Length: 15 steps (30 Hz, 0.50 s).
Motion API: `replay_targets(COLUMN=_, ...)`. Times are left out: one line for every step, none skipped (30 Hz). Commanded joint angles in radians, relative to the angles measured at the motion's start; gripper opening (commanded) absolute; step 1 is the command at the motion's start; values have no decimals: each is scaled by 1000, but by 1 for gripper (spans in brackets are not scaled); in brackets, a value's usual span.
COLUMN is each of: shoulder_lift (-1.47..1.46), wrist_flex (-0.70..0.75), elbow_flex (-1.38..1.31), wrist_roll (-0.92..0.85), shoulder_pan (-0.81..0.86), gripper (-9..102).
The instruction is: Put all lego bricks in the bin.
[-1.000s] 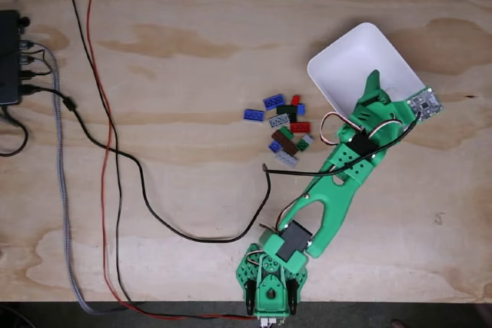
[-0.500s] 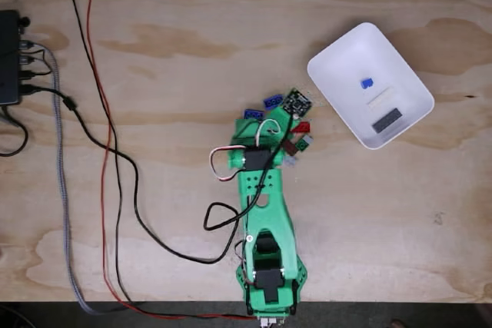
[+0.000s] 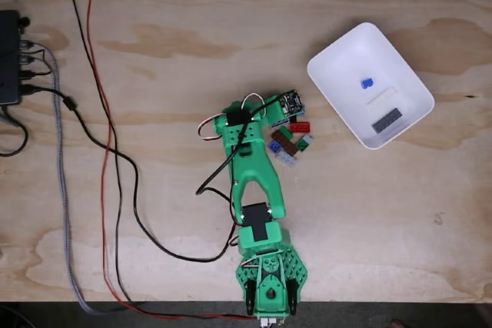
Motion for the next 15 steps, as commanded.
replay_targets(shoulder_lift=-34, wrist_flex=-28, elbow_flex=-117, wrist_roll=89, shoulder_pan=77, gripper=22)
replay_targets(shoulder_lift=-51, wrist_flex=-32, elbow_flex=-127, wrist_roll=83, shoulder_pan=89, gripper=21)
replay_targets(shoulder_lift=-60, wrist_flex=-48, elbow_flex=-127, wrist_roll=77, shoulder_pan=103, gripper=21)
replay_targets(shoulder_lift=-64, wrist_flex=-60, elbow_flex=-124, wrist_roll=72, shoulder_pan=123, gripper=18)
replay_targets(shoulder_lift=-72, wrist_flex=-64, elbow_flex=-127, wrist_roll=57, shoulder_pan=129, gripper=14)
replay_targets(shoulder_lift=-75, wrist_flex=-72, elbow_flex=-124, wrist_roll=48, shoulder_pan=135, gripper=11)
replay_targets(shoulder_lift=-80, wrist_flex=-75, elbow_flex=-123, wrist_roll=38, shoulder_pan=141, gripper=6)
replay_targets(shoulder_lift=-83, wrist_flex=-72, elbow_flex=-121, wrist_roll=29, shoulder_pan=141, gripper=4)
replay_targets(shoulder_lift=-83, wrist_flex=-80, elbow_flex=-107, wrist_roll=20, shoulder_pan=141, gripper=3)
replay_targets(shoulder_lift=-81, wrist_flex=-87, elbow_flex=-94, wrist_roll=12, shoulder_pan=141, gripper=2)
replay_targets(shoulder_lift=-81, wrist_flex=-92, elbow_flex=-83, wrist_roll=5, shoulder_pan=140, gripper=0)
replay_targets(shoulder_lift=-75, wrist_flex=-98, elbow_flex=-67, wrist_roll=2, shoulder_pan=140, gripper=0)
replay_targets(shoulder_lift=-64, wrist_flex=-101, elbow_flex=-58, wrist_roll=-2, shoulder_pan=141, gripper=0)
replay_targets(shoulder_lift=-46, wrist_flex=-92, elbow_flex=-55, wrist_roll=0, shoulder_pan=146, gripper=0)
replay_targets(shoulder_lift=-12, wrist_flex=-74, elbow_flex=-57, wrist_roll=3, shoulder_pan=152, gripper=0)
